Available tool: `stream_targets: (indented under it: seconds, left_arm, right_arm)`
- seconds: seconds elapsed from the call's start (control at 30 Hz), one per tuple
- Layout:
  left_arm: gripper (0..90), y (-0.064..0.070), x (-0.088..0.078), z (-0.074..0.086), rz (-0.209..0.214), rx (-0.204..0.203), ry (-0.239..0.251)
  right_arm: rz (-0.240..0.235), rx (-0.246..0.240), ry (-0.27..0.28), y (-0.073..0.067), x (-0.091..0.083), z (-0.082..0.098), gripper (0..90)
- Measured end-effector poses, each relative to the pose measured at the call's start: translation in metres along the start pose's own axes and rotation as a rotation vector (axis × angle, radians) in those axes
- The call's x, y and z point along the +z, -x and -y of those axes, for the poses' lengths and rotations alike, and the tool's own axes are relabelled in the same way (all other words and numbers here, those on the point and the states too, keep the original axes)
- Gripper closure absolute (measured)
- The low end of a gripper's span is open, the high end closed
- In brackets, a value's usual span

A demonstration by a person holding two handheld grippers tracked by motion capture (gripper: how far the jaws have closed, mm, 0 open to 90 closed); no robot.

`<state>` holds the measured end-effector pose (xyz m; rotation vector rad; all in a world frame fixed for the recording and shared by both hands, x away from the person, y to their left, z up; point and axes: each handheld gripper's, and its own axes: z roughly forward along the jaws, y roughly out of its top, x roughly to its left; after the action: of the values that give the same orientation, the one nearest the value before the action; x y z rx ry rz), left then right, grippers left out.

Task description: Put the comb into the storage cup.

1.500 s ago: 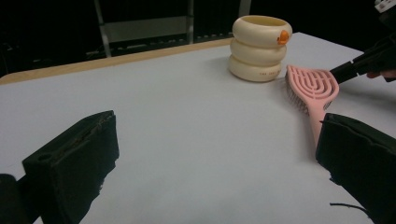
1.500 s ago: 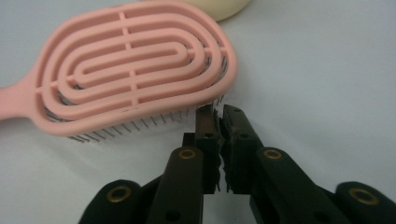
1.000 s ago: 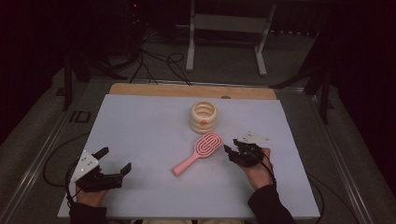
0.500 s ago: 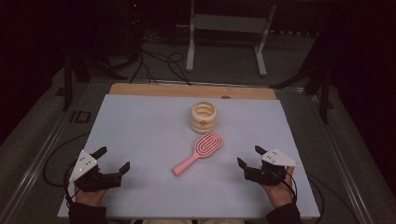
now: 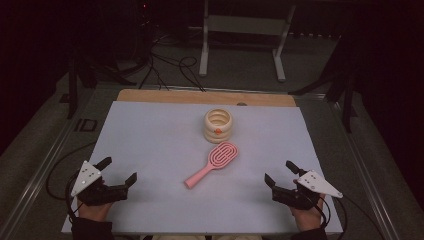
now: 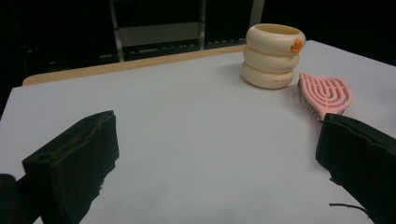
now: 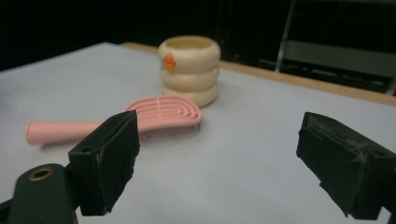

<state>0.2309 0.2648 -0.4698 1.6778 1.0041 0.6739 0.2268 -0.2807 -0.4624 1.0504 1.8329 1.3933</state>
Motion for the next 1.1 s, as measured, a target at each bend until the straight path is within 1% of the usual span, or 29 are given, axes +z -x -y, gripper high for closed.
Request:
stream_targets:
  seconds: [0.07, 0.17, 0.3, 0.33, 0.53, 0.6, 0.73, 0.87, 0.97, 1.03, 1.1]
  left_arm:
    - [0.3, 0.0, 0.0, 0.0, 0.002, 0.001, 0.001]
    - [0.3, 0.001, 0.001, 0.001, 0.006, 0.007, 0.0]
    - [0.3, 0.003, 0.002, 0.001, 0.016, 0.014, 0.005]
    - [0.3, 0.003, 0.002, 0.0, 0.017, 0.016, 0.006]
    - [0.3, 0.003, 0.002, 0.001, 0.019, 0.011, 0.008]
    - [0.3, 0.004, 0.002, 0.0, 0.016, 0.015, 0.005]
    - [0.3, 0.005, 0.003, -0.001, 0.013, 0.017, 0.004]
    - [0.3, 0.01, 0.007, -0.006, 0.013, 0.028, -0.019]
    - [0.3, 0.012, 0.009, -0.01, 0.019, 0.026, -0.027]
    - [0.3, 0.015, 0.013, -0.015, 0.033, 0.018, -0.046]
    - [0.3, 0.017, 0.016, -0.018, 0.046, 0.022, -0.068]
  right_arm:
    - [0.005, -0.002, 0.016, 0.001, -0.002, 0.001, 12.9]
    - [0.018, -0.008, 0.024, 0.002, -0.002, 0.003, 12.7]
    - [0.028, 0.0, 0.005, 0.003, 0.001, 0.009, 11.2]
    - [0.024, 0.003, 0.004, 0.003, 0.002, 0.01, 11.0]
    - [0.046, -0.003, -0.001, 0.003, 0.001, 0.012, 10.6]
    - [0.053, -0.001, -0.005, 0.003, 0.001, 0.014, 10.6]
    - [0.051, 0.003, -0.01, 0.004, 0.002, 0.015, 10.6]
    - [0.05, 0.012, -0.005, 0.002, 0.001, 0.016, 10.6]
    - [0.05, 0.012, -0.006, 0.002, 0.001, 0.016, 10.6]
    - [0.055, 0.023, -0.009, 0.003, 0.002, 0.017, 10.6]
    - [0.056, 0.029, -0.01, 0.003, 0.002, 0.018, 10.6]
